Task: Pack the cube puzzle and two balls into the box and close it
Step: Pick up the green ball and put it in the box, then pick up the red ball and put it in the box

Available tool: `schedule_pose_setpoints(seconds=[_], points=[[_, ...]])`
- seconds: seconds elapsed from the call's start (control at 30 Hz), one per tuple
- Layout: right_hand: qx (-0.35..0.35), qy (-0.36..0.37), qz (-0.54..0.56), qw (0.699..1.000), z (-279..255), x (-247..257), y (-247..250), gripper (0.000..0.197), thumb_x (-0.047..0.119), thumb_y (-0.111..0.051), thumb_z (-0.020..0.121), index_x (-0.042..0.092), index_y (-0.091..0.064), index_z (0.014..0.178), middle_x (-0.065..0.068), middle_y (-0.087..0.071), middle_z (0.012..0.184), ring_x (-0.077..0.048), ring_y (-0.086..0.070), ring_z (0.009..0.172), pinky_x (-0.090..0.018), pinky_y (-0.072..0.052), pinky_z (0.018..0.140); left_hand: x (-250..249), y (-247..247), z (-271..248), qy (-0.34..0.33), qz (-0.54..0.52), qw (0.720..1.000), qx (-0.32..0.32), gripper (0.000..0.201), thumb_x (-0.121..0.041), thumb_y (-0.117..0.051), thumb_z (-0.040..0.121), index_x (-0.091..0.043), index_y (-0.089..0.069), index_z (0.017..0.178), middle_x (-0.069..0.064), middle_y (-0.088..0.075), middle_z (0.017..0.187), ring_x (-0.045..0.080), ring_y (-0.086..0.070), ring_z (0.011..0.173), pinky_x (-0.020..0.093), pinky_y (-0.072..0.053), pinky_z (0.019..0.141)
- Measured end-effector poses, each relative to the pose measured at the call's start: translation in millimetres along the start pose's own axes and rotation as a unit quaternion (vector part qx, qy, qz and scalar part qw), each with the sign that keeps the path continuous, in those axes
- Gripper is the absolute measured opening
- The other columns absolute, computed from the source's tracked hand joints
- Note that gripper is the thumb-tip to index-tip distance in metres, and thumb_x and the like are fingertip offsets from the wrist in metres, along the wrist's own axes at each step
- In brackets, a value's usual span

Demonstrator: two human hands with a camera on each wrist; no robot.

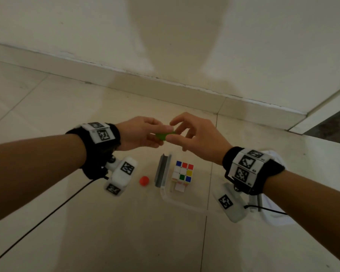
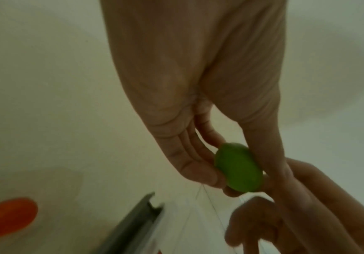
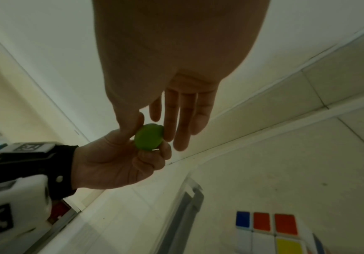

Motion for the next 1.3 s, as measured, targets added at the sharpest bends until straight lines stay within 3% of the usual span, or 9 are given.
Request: schedule_pose_setpoints(seconds=[0.17, 0.3, 0.43, 0.63, 0.9, 1.03, 1.13, 1.2, 1.3], points=[[0.025, -0.02, 0.043, 0.999, -7.6, -6.6, 6.8, 0.033, 0.038, -0.074, 0.082, 0.015, -0.069, 0.105, 0.0, -0.076, 0.08, -0.011, -0.072, 0.061, -0.018, -0.055, 0.057, 7.4, -18.8, 0.2, 0.017, -0.026, 0.999, 0.041, 0.057, -0.037, -0.076, 0.068, -0.005, -0.06, 0.112, 0.007, -0.068, 0.096, 0.017, -0.066, 0.075, 0.028, -0.057, 0.07], [0.072, -0.088, 0.053, 0.992, -13.9, -26.3, 12.6, 0.016, 0.023, -0.077, 0.083, 0.008, -0.075, 0.088, -0.007, -0.075, 0.071, -0.011, -0.066, 0.055, -0.024, -0.056, 0.055, 17.2, -16.8, 1.5, 0.046, 0.0, 0.998, 0.04, 0.05, -0.038, -0.07, 0.082, -0.005, -0.058, 0.118, 0.013, -0.066, 0.115, 0.018, -0.071, 0.08, 0.028, -0.059, 0.073], [0.139, -0.146, 0.035, 0.979, -23.6, -46.9, 4.5, 0.013, 0.017, -0.075, 0.086, 0.004, -0.075, 0.086, -0.006, -0.076, 0.07, -0.012, -0.065, 0.054, -0.028, -0.057, 0.057, 25.7, -4.5, 6.1, 0.045, 0.01, 0.998, -0.032, 0.019, -0.019, -0.069, 0.089, -0.004, -0.063, 0.099, 0.01, -0.065, 0.092, 0.018, -0.065, 0.069, 0.027, -0.057, 0.063], [0.127, -0.176, 0.032, 0.976, -22.8, -62.8, 23.0, 0.017, 0.019, -0.074, 0.087, 0.002, -0.074, 0.086, -0.01, -0.077, 0.072, -0.019, -0.071, 0.057, -0.031, -0.058, 0.056, 43.1, 11.6, 11.1, 0.086, 0.129, 0.98, -0.121, 0.015, -0.021, -0.066, 0.092, -0.006, -0.062, 0.093, 0.008, -0.064, 0.089, 0.02, -0.059, 0.067, 0.03, -0.053, 0.059], [0.139, -0.149, 0.047, 0.978, -21.3, -50.7, 12.9, 0.018, 0.018, -0.073, 0.087, 0.001, -0.073, 0.087, -0.009, -0.077, 0.07, -0.019, -0.072, 0.058, -0.027, -0.056, 0.052, 100.1, -7.0, 7.6, 0.199, 0.344, 0.916, -0.05, 0.035, -0.02, -0.072, 0.087, -0.016, -0.054, 0.117, 0.011, -0.065, 0.102, 0.029, -0.068, 0.084, 0.042, -0.062, 0.07], [0.136, -0.132, 0.057, 0.98, -15.5, -44.5, 8.7, 0.018, 0.018, -0.073, 0.088, -0.001, -0.072, 0.088, -0.01, -0.077, 0.071, -0.018, -0.071, 0.057, -0.031, -0.057, 0.054, 115.1, -13.3, 11.8, 0.15, 0.435, 0.886, -0.053, 0.027, -0.017, -0.069, 0.087, -0.017, -0.056, 0.112, 0.008, -0.062, 0.111, 0.026, -0.063, 0.084, 0.034, -0.058, 0.071], [0.14, -0.125, 0.063, 0.98, -14.7, -41.7, 5.5, 0.019, 0.017, -0.073, 0.088, -0.001, -0.072, 0.088, -0.01, -0.077, 0.07, -0.016, -0.071, 0.056, -0.03, -0.056, 0.053, 119.1, -15.1, 13.9, 0.099, 0.52, 0.847, -0.054, 0.027, -0.017, -0.066, 0.088, -0.013, -0.064, 0.114, 0.009, -0.064, 0.119, 0.027, -0.062, 0.101, 0.032, -0.051, 0.083], [0.148, -0.125, 0.064, 0.979, -16.0, -40.9, 3.6, 0.018, 0.018, -0.072, 0.088, 0.0, -0.072, 0.088, -0.01, -0.077, 0.071, -0.015, -0.071, 0.057, -0.029, -0.057, 0.053, 117.6, -11.6, 16.5, 0.108, 0.494, 0.861, -0.056, 0.025, -0.018, -0.067, 0.087, -0.011, -0.066, 0.111, 0.009, -0.065, 0.113, 0.026, -0.065, 0.097, 0.032, -0.055, 0.08], [0.153, -0.123, 0.067, 0.978, -16.7, -40.0, 3.0, 0.017, 0.018, -0.072, 0.089, 0.001, -0.071, 0.089, -0.009, -0.077, 0.073, -0.013, -0.072, 0.058, -0.029, -0.057, 0.055, 99.2, 0.9, 21.8, 0.122, 0.335, 0.93, -0.093, 0.022, -0.019, -0.074, 0.084, -0.008, -0.066, 0.101, 0.012, -0.073, 0.097, 0.023, -0.07, 0.073, 0.034, -0.061, 0.065]])
Point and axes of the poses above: each hand's wrist, its own z-axis towards the middle knuckle, its own y-axis out of the back of the hand, x = y × z, the point moved 3 cm from there along z, towards the middle knuckle
